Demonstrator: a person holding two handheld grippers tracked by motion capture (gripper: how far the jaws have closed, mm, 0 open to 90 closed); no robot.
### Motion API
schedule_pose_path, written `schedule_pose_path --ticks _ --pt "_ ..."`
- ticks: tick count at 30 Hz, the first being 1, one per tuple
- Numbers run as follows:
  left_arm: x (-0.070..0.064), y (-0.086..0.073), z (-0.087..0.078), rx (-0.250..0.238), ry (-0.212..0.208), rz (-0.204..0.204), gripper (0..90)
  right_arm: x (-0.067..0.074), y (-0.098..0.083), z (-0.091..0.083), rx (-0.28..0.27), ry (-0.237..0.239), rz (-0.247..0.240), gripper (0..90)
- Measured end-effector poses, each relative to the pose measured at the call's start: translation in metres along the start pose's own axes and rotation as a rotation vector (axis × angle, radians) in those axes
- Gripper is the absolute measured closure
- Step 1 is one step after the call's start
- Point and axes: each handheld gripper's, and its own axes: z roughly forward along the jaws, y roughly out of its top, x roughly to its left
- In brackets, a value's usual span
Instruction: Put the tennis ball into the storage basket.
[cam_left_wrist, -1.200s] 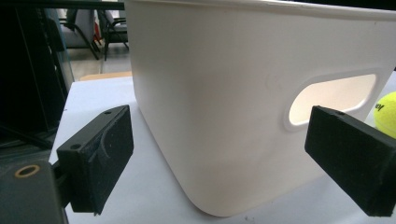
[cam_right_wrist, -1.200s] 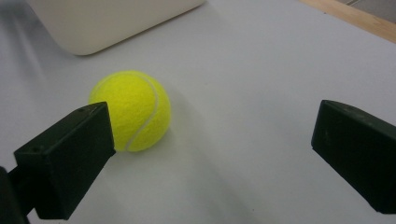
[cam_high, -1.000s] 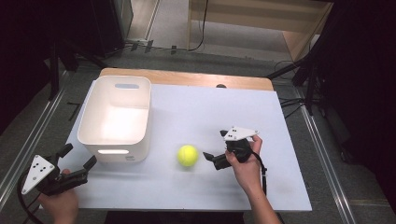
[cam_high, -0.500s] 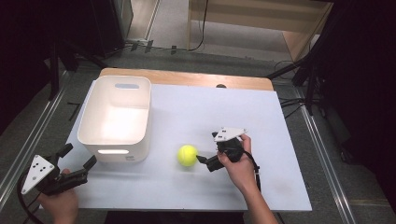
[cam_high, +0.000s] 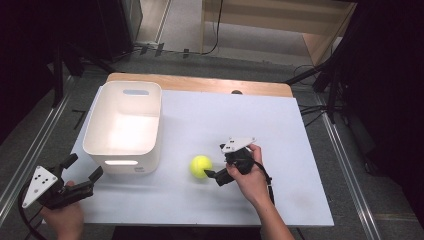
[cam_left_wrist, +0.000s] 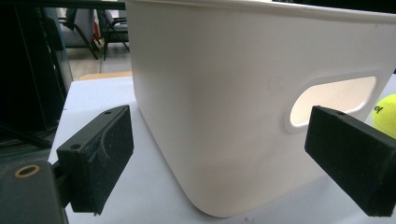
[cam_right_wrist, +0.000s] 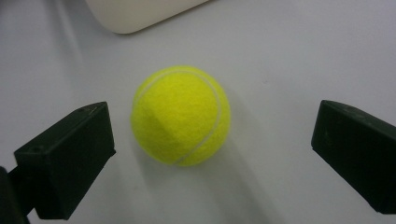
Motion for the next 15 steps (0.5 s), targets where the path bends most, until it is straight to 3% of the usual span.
schedule_pose_path --ticks 2,15 --pt "0.000 0.000 0.000 0.000 0.000 0.000 7.9 0.002 0.002 0.003 0.004 0.025 0.001 0.0" --pt "0.000 0.000 0.000 0.002 0.000 0.001 7.9 0.009 0.008 0.019 0.054 0.074 -0.017 0.0"
